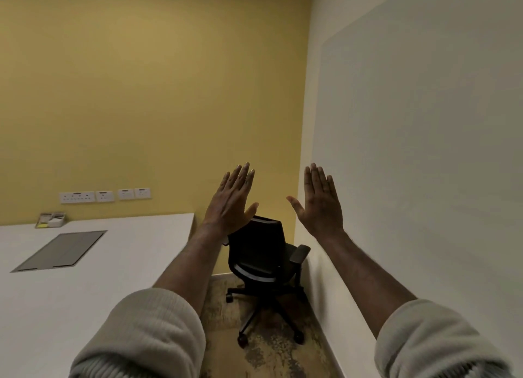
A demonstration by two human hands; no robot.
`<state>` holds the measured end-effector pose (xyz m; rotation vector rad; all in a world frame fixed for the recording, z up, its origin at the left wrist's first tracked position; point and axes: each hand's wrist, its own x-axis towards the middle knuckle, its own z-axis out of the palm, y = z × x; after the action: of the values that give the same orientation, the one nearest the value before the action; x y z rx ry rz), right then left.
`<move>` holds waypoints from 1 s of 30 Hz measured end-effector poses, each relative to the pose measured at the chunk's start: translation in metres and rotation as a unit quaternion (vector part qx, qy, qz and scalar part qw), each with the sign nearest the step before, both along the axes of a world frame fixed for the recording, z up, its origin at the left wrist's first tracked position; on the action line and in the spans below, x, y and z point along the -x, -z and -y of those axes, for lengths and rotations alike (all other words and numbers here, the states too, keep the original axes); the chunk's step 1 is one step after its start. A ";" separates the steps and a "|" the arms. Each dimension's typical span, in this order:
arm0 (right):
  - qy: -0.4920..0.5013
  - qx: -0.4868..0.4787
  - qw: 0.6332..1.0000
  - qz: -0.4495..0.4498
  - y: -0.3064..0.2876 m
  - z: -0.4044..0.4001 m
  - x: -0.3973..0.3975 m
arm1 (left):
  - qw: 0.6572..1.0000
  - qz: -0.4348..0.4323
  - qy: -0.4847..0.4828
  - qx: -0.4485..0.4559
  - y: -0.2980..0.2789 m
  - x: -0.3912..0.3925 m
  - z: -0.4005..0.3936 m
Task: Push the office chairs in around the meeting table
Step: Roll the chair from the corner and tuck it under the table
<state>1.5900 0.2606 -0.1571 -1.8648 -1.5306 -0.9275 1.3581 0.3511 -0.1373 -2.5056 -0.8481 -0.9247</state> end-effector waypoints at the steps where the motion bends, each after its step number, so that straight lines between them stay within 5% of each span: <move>1: -0.008 0.022 1.000 -0.007 0.011 -0.030 -0.010 | 1.000 -0.007 -0.003 0.014 0.012 -0.008 -0.030; 6: -0.006 0.039 0.999 -0.005 0.038 -0.086 -0.031 | 0.999 -0.026 -0.015 0.032 0.040 -0.029 -0.096; 19: 0.026 0.125 0.991 -0.041 0.111 -0.376 -0.090 | 0.985 -0.096 0.000 0.146 0.116 -0.102 -0.422; 30: -0.042 0.256 0.958 -0.122 0.231 -0.505 -0.117 | 0.937 -0.234 0.013 0.258 0.241 -0.173 -0.545</move>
<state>1.7073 0.7660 -0.3885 -2.1402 -1.7880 -0.2528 1.5314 0.8963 -0.3786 -2.9899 -0.9833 -0.0755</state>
